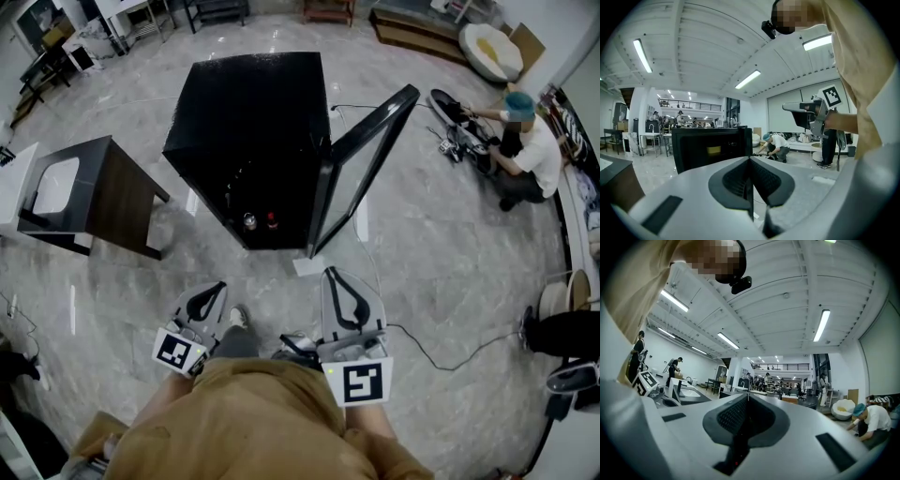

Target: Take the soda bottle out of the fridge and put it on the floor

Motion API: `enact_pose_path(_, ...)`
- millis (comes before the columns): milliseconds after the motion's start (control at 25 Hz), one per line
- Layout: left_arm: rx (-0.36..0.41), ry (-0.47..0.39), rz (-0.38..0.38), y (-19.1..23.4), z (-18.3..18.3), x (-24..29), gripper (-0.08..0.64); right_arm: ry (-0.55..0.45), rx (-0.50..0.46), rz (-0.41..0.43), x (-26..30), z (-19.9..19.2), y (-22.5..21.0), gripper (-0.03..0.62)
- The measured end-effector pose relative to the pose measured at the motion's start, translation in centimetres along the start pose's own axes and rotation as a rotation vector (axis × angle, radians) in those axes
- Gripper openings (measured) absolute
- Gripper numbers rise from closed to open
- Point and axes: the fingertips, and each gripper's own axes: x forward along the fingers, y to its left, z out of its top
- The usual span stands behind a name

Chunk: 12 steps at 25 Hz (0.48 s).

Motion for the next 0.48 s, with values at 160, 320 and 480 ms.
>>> enact_pose_path(160,-0.034,-0.003,-0.021,2.9,-1.2,0.0,0.003,0.034,-0.012,-0.018,2.1,-0.6,1.7,0.002)
enact_pose_path(320,-0.051,0.012,-0.062,6.6,-2.2,0.8,0.003,0.049,-0.016,-0.051,4.9,0.0,3.3,0.002)
enact_pose_path(480,-0.057,-0.002,-0.100,9.6,-1.9,2.5,0.003,0.109,-0.037,-0.076,6.9,-0.8,4.1,0.002)
